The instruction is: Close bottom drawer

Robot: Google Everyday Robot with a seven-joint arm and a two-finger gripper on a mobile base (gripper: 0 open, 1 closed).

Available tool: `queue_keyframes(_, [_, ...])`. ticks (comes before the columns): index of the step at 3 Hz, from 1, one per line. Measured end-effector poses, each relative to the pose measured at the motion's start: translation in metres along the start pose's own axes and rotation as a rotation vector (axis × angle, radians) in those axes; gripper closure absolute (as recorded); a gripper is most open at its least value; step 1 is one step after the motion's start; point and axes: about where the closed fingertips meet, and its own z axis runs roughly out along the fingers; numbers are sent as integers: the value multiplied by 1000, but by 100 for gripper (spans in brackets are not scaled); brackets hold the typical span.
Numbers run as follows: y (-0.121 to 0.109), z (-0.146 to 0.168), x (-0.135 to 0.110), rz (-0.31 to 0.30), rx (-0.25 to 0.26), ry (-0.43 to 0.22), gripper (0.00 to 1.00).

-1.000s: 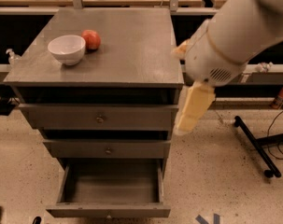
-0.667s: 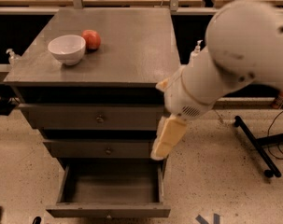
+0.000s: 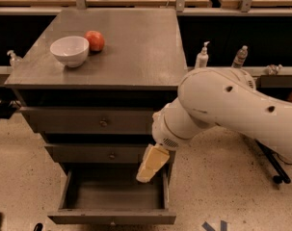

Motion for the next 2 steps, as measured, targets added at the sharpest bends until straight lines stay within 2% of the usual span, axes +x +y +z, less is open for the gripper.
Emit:
queue_keyframes(1, [7, 24, 7, 14, -65, 23, 0])
queue_keyframes(2, [56, 88, 31, 51, -224, -30, 0])
